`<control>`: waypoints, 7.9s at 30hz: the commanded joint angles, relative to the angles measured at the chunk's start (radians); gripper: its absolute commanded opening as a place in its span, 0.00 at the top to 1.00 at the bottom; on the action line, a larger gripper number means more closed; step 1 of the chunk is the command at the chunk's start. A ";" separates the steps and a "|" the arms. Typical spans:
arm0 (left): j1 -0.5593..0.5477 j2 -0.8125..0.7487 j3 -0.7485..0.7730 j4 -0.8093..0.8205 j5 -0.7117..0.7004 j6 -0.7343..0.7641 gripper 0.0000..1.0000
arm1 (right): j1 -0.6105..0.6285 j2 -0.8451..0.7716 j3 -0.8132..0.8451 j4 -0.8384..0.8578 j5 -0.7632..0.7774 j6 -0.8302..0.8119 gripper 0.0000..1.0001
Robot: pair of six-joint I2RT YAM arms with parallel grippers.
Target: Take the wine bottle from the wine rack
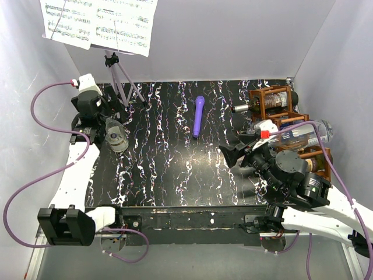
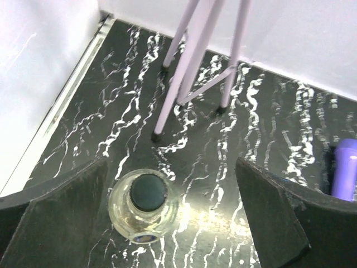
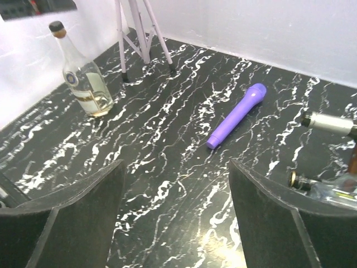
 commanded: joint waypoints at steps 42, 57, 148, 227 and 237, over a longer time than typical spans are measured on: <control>-0.054 -0.633 -0.428 -0.052 0.868 -0.151 0.02 | -0.720 0.278 0.145 -0.625 -0.385 -1.450 0.23; -0.082 -0.693 -0.431 -0.074 0.852 -0.140 0.02 | -0.837 0.263 0.007 -0.402 -0.410 -1.634 0.34; -0.088 -0.713 -0.431 -0.080 0.812 -0.137 0.02 | -0.476 0.429 0.628 -0.335 -0.137 -1.707 0.99; -0.088 -0.705 -0.379 -0.160 0.773 -0.129 0.02 | 0.012 0.415 0.000 0.602 -0.342 0.003 0.21; -0.147 -0.667 -0.297 -0.169 0.907 -0.106 0.02 | 0.010 0.269 0.102 0.205 -0.238 0.196 0.18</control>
